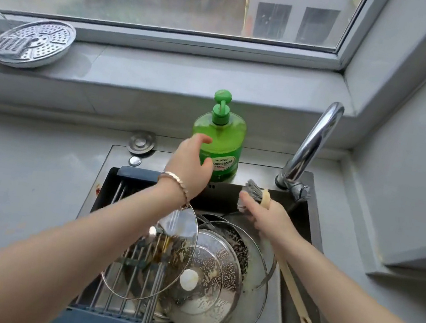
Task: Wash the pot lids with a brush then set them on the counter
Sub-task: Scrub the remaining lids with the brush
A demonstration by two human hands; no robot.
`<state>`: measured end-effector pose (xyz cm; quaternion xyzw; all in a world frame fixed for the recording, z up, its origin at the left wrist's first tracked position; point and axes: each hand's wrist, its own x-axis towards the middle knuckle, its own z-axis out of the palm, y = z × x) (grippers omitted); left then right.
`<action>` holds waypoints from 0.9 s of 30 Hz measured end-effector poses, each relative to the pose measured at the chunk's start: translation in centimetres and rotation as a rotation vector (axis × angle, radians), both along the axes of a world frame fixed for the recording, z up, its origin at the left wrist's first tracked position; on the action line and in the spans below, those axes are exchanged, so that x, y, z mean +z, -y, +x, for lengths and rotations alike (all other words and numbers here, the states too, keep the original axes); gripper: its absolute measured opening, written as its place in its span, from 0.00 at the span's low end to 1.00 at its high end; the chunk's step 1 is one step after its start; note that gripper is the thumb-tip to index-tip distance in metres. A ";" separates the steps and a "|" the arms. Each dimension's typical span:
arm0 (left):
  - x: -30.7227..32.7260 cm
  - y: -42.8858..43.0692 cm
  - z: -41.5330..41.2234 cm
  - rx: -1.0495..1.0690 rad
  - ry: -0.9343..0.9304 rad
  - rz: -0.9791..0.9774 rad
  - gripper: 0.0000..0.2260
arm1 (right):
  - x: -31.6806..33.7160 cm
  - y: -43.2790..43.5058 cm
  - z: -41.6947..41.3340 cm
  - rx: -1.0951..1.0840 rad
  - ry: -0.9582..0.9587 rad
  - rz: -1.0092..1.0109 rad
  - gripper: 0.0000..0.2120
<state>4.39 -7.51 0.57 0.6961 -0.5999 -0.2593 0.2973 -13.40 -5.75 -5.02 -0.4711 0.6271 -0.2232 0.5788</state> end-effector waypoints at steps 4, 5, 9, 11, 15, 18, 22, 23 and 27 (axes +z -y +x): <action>3.9 7.0 -0.7 -0.055 0.113 -0.163 0.18 | 2.0 2.6 2.8 -0.123 0.219 0.072 0.21; 4.3 8.7 -0.6 -0.078 0.143 -0.145 0.18 | 2.3 3.1 3.5 -0.155 0.281 0.123 0.23; 4.7 13.0 -0.2 -0.242 0.336 0.070 0.14 | 2.8 5.3 5.7 -0.304 0.450 0.273 0.27; 4.4 13.8 -0.2 -0.268 0.384 0.158 0.17 | 2.6 6.3 6.5 -0.331 0.469 0.286 0.25; 4.2 14.3 -0.1 -0.284 0.321 0.182 0.16 | 2.8 7.7 7.5 -0.330 0.530 0.321 0.23; 3.6 14.3 0.4 -0.295 0.232 0.152 0.14 | 2.5 7.8 7.9 -0.287 0.625 0.383 0.23; 2.6 14.7 0.5 -0.319 0.201 0.144 0.14 | 2.3 8.4 8.3 -0.282 0.707 0.405 0.23; 2.3 14.7 0.5 -0.328 0.195 0.150 0.14 | 2.3 8.6 8.3 -0.279 0.699 0.399 0.23; 1.5 14.8 0.6 -0.324 0.212 0.152 0.14 | 2.4 8.8 8.5 -0.260 0.698 0.400 0.23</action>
